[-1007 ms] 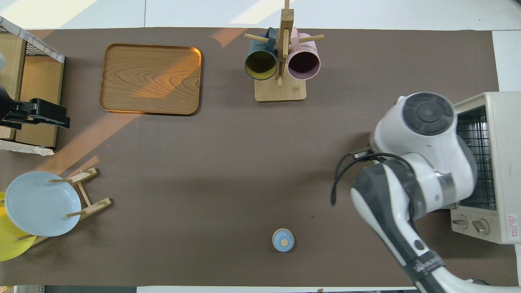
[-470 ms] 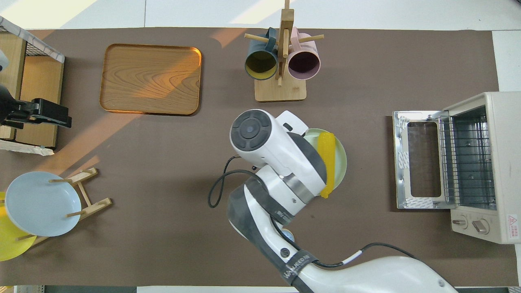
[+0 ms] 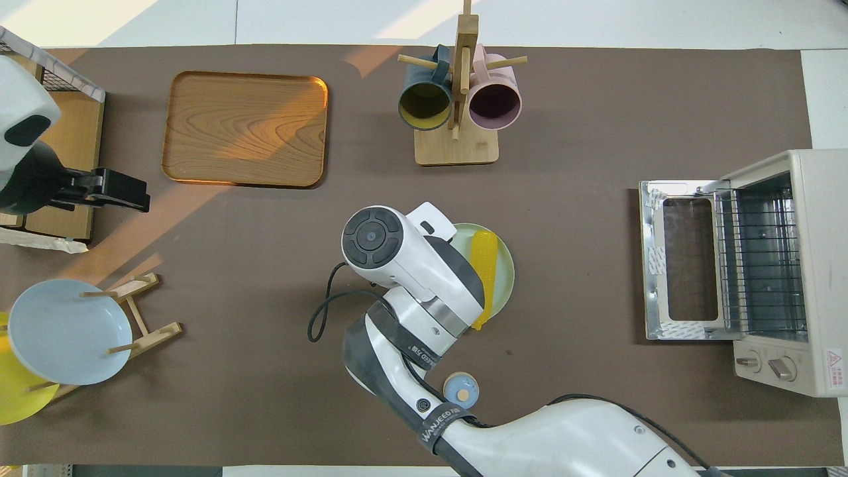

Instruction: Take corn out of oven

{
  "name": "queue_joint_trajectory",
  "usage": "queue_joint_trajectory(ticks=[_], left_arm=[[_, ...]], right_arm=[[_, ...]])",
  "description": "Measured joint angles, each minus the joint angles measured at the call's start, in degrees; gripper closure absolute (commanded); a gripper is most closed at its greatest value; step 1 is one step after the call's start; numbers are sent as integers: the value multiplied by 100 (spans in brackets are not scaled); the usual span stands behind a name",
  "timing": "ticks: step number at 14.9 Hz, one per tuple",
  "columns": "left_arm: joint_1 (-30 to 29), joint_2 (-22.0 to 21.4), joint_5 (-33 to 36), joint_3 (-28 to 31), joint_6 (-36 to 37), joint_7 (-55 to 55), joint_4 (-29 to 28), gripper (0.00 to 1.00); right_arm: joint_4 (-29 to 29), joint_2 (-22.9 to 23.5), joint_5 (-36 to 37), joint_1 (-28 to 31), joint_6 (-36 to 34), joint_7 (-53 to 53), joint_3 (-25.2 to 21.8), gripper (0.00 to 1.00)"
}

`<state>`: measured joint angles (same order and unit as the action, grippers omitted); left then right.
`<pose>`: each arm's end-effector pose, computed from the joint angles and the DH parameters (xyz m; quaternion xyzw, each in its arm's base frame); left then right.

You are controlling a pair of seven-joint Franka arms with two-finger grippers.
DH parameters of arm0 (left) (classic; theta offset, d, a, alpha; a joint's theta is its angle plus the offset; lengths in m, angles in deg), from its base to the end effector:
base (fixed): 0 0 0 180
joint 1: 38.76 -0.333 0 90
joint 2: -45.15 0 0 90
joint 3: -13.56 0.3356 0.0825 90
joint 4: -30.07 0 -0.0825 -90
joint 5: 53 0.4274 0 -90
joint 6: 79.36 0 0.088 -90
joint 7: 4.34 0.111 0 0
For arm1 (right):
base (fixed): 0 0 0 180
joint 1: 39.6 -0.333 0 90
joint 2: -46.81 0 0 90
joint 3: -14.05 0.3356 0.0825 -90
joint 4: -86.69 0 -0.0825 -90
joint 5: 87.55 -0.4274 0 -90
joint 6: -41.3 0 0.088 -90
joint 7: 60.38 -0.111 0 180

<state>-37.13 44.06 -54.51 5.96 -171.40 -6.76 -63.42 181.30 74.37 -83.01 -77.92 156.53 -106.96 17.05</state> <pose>0.5857 -0.0988 0.6230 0.9982 -0.0589 -0.0044 0.0115 0.5376 0.4610 0.3142 0.9975 -0.0290 -0.0276 0.0579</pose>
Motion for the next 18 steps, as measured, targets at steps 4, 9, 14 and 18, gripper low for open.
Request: queue_joint_trajectory(ticks=[4, 9, 14, 18], left_arm=[[267, -233, -1, -15, -377, -6, -528, 0], [270, -330, 0, -13, -502, -6, -795, 0], [883, -334, -182, -34, -1223, -701, -1288, 0], [1829, -138, -351, -65, -2297, -1590, -1744, 0]], right_arm=[[-475, -81, 4, 60, -628, 56, -17, 67], [-597, -499, 13, 1097, -1622, 1355, -89, 100], [989, -1035, 232, 2310, -913, 2331, -109, 100], [2343, -1245, 638, 3059, 324, 2822, -115, 100]])
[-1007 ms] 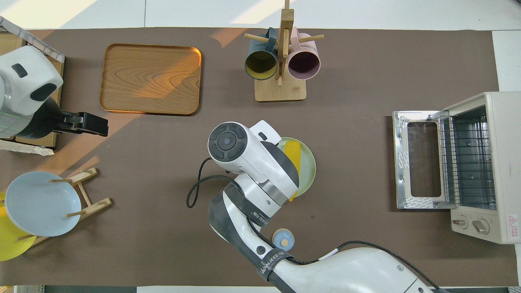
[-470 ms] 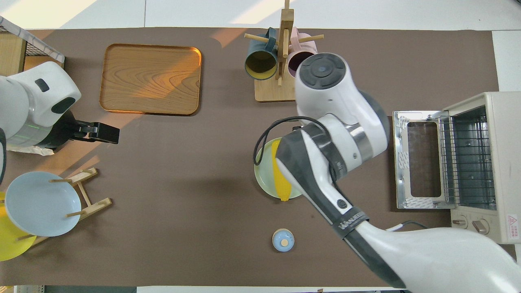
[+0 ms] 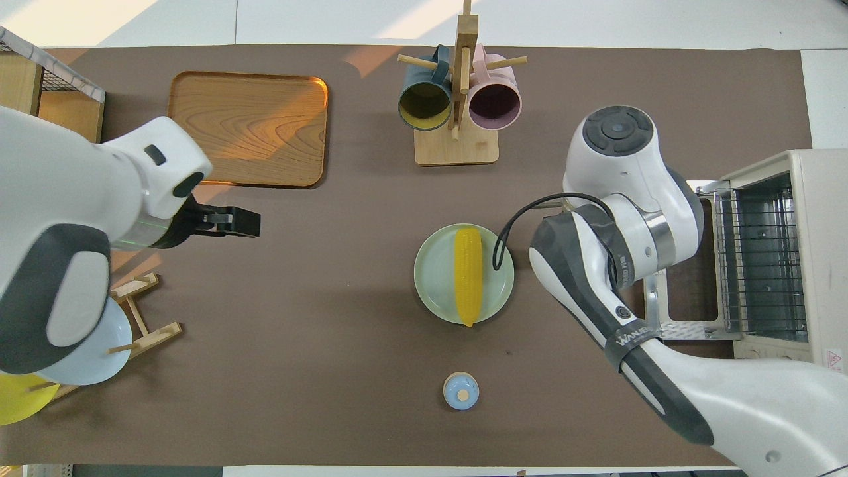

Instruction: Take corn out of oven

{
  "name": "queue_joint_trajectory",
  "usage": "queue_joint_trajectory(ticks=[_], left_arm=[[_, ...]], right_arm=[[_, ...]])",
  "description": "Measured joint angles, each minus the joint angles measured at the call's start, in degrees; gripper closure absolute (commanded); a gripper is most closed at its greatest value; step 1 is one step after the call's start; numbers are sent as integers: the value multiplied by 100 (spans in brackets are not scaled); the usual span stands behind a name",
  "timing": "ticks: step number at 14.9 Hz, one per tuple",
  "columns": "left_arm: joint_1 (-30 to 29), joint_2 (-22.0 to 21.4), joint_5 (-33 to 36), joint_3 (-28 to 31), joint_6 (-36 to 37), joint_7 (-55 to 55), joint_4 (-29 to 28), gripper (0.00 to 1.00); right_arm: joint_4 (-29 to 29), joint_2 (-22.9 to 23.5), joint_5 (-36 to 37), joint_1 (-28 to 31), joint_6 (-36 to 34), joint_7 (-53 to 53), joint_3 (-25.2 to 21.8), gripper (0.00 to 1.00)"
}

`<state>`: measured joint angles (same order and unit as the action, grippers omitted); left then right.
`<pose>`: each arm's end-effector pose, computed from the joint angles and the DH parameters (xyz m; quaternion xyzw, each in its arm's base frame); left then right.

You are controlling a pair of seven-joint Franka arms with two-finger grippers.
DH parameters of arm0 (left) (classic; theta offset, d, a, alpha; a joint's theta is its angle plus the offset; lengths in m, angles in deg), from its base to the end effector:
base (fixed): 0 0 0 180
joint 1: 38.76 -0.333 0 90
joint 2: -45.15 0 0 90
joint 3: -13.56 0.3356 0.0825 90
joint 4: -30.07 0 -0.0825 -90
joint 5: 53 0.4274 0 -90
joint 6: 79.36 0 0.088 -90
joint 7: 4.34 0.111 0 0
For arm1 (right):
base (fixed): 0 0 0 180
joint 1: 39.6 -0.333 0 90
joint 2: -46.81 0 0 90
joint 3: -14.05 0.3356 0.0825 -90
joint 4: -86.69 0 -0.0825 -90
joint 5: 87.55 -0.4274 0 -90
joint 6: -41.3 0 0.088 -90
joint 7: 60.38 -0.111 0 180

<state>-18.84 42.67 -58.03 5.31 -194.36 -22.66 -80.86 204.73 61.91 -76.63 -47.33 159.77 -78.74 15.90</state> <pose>0.5255 -0.2889 0.5145 0.9952 -0.0696 0.0374 0.0571 0.5866 0.0881 0.2745 0.9890 -0.0201 -0.1055 0.1014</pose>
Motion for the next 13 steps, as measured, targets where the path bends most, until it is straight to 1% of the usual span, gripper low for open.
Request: queue_joint_trajectory(ticks=[2, 5, 8, 10, 13], left_arm=[[443, 365, -24, -3, -595, -188, -54, 0], [964, 947, -29, 0, -1293, -422, -38, 0], [1278, 1297, -31, 9, -1730, -443, -23, 0], [1606, 1551, -32, 10, -1955, -573, 16, 0], [1916, 1911, -32, 15, -2060, -654, 197, 0]], right_arm=[[164, -30, 182, 138, 105, 82, 4, 100], [239, -67, 485, 133, 98, 86, 35, 100], [258, -73, 1026, 135, -17, 111, 55, 100], [135, -93, 1093, 131, -274, 291, 86, 100], [-334, -198, 1063, 138, -1069, 772, 132, 100]])
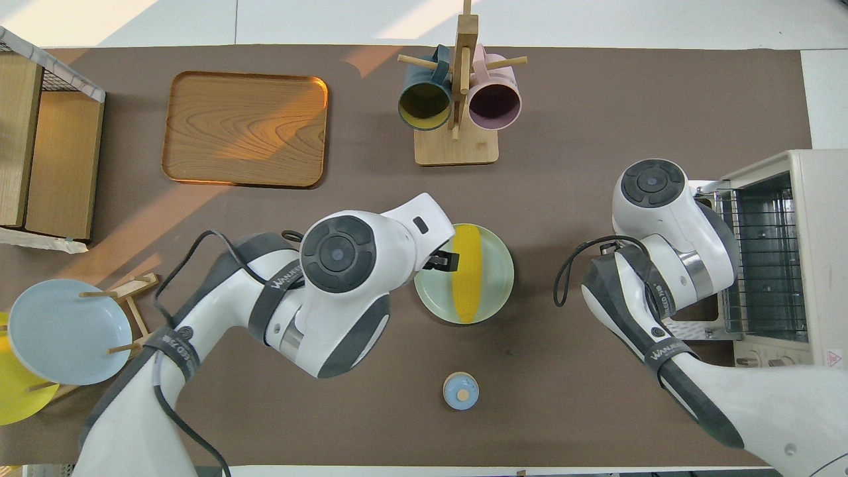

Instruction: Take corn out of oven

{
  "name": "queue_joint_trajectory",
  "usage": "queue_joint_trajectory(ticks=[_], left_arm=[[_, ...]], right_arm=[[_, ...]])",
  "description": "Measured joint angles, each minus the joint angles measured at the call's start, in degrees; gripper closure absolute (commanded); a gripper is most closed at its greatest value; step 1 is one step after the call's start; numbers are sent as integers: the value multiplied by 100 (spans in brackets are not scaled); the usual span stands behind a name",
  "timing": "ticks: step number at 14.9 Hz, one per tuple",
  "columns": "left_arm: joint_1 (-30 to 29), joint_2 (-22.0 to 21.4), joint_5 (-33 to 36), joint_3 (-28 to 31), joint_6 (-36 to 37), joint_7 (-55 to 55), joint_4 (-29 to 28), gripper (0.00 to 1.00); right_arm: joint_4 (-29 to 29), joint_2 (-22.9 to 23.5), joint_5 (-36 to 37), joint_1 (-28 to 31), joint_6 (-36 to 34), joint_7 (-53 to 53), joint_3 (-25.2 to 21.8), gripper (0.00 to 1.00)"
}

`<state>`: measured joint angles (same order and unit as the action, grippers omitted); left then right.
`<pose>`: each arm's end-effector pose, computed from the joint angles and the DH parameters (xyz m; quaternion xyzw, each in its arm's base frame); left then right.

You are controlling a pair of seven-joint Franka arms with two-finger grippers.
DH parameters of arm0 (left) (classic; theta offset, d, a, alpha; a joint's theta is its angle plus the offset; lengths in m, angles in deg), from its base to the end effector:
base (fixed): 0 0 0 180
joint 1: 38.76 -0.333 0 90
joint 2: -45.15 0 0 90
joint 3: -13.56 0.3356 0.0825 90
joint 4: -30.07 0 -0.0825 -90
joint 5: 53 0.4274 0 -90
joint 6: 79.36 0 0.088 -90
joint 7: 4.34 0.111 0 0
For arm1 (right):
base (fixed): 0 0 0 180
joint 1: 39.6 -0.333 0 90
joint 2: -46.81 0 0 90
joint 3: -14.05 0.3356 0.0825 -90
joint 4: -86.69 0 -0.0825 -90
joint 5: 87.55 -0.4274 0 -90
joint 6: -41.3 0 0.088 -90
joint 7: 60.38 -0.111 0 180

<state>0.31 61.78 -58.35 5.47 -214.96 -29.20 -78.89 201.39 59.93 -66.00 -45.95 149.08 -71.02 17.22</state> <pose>0.4626 -0.4937 0.3572 0.9820 -0.1579 0.0387 0.0965 0.5894 0.0689 0.3140 0.9693 0.0781 -0.1398 0.1865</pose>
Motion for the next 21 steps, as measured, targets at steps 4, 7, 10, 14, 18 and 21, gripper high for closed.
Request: queue_joint_trajectory(ticks=[4, 7, 10, 14, 18, 21], left_arm=[[182, 455, 40, 20, -57, -108, 295, 0], [185, 665, 198, 37, -388, -506, 315, 0], [190, 809, 242, 45, -539, -681, 323, 0], [191, 828, 244, 121, -540, -743, 323, 70], [195, 828, 247, 126, -539, -860, 323, 100], [200, 820, 249, 126, -528, -1084, 341, 100]], right_arm=[[-395, -617, -64, 352, -838, 888, -7, 100], [-481, -1029, -218, 966, -915, 1610, -62, 100], [-559, -1163, -809, 1289, -948, 1900, -110, 62], [-1452, -1224, -1240, 1167, -1904, 1899, -7, 0], [-2276, -1286, -1868, 1116, -2432, 1899, 5, 0], [-2416, -1256, -1891, 1053, -2513, 1898, 6, 0]])
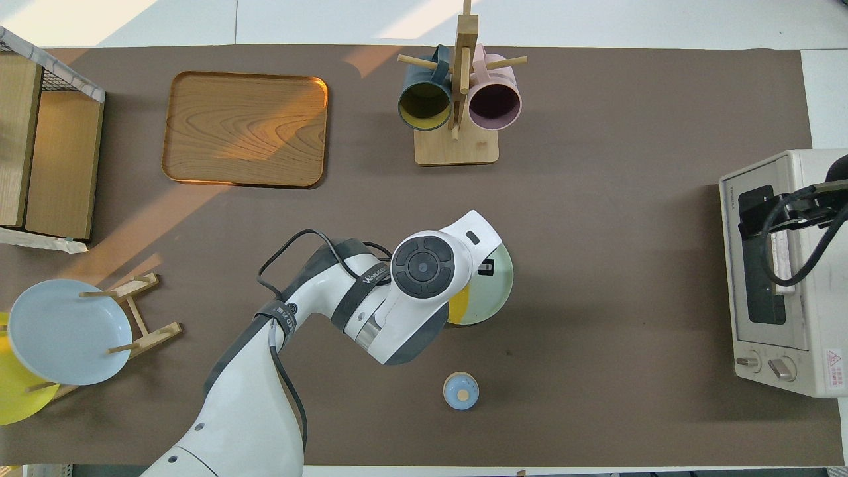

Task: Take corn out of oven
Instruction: 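Carry the corn to the wooden tray with the left gripper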

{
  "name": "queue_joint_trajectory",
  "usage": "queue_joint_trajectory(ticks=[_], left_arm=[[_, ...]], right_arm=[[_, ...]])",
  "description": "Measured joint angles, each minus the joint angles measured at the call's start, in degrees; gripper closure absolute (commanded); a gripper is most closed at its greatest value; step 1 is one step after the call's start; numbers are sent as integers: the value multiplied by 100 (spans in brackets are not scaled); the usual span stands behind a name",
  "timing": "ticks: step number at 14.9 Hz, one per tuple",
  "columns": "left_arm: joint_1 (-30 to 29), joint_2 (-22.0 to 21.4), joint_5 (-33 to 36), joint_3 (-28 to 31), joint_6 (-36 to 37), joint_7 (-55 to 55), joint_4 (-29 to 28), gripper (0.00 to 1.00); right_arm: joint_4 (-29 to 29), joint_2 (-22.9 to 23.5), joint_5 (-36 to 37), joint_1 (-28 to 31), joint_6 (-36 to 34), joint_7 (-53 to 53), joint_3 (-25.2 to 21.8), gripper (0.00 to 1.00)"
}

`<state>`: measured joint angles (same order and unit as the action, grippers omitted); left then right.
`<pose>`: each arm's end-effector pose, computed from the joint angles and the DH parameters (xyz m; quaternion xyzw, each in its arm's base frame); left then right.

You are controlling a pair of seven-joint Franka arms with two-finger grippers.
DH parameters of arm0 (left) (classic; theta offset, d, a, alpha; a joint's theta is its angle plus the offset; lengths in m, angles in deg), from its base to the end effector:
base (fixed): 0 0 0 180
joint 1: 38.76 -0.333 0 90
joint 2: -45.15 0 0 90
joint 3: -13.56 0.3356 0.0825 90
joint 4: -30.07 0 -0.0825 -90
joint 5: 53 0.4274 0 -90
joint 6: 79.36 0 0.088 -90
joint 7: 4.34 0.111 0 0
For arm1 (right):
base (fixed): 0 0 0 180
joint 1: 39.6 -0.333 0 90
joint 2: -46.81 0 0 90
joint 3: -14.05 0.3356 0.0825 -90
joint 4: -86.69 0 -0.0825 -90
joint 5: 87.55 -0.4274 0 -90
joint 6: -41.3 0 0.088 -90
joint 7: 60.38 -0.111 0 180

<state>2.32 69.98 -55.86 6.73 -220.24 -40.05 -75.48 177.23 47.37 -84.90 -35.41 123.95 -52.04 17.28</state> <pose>0.4746 -0.5168 0.2977 0.9916 -0.0803 0.0411 0.0929 0.5852 -0.0156 0.6195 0.9950 0.0629 -0.0753 0.0168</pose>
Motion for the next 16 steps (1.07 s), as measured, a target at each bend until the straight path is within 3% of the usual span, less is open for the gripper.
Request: queue_joint_trajectory(ticks=[3, 6, 8, 11, 16], left_arm=[[-152, -267, 1, 91, 407, -76, 141, 100], [-940, -721, 18, 140, 1348, 278, 530, 100], [-1606, -729, 18, 163, 1779, 775, 981, 100], [-2513, -417, -13, 164, 1837, 1623, 1323, 100], [-3118, 856, -22, 154, 1552, 2536, 2286, 100]], right_arm=[[-11, 63, -7, 0, -7, 0, -5, 0], [-20, 93, -20, -5, -7, 0, -5, 0], [-39, 93, -20, -10, -7, 0, -2, 0], [-52, 93, -21, -10, -7, 0, -2, 0], [-65, 92, -21, -10, -7, 0, -2, 0]])
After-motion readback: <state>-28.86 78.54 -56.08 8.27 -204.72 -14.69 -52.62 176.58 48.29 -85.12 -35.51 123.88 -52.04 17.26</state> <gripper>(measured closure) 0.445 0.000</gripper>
